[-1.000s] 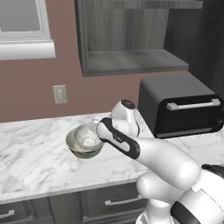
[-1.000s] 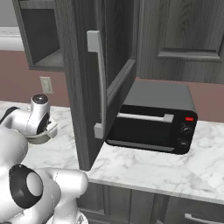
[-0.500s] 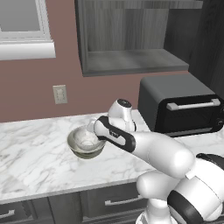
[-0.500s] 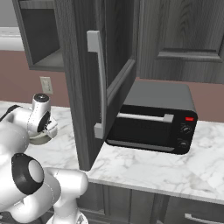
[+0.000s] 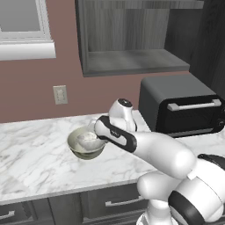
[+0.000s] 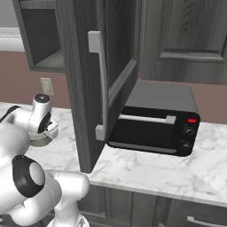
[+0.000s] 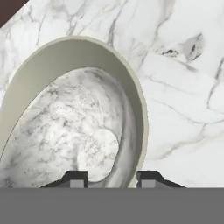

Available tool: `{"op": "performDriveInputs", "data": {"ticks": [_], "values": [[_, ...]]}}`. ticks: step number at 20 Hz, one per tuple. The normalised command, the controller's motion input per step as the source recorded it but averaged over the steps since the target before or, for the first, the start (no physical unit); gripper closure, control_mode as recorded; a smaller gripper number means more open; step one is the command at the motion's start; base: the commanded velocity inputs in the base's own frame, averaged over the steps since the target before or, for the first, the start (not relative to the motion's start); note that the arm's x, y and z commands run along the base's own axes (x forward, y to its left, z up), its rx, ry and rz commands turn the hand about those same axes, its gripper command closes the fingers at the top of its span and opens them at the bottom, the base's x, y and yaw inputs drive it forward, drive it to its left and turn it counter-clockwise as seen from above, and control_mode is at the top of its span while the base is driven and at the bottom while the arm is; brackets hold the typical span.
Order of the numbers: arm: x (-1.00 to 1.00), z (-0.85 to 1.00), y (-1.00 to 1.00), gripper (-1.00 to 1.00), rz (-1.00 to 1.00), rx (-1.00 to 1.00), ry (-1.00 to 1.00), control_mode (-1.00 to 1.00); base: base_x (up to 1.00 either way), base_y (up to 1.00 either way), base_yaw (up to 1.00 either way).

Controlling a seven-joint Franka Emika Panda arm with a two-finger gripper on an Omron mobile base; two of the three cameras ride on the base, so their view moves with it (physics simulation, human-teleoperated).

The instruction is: Pick up the bowls on the counter and stack them on top of one another in the open cabinet. Place the smaller bowl on top of the larger bowl.

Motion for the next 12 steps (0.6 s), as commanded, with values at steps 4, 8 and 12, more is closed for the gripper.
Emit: {"op": "performDriveInputs", "data": {"ticks": [4,8,12], "values": [[0.0,0.27,0.0,-1.0,0.0,0.0,-0.01,-1.0,0.0,0.0,0.0],[0.0,0.38,0.0,-1.0,0.0,0.0,-0.03,-1.0,0.0,0.0,0.0],[-0.03,0.36,0.0,-1.0,0.0,0.0,-0.04,-1.0,0.0,0.0,0.0]]}}
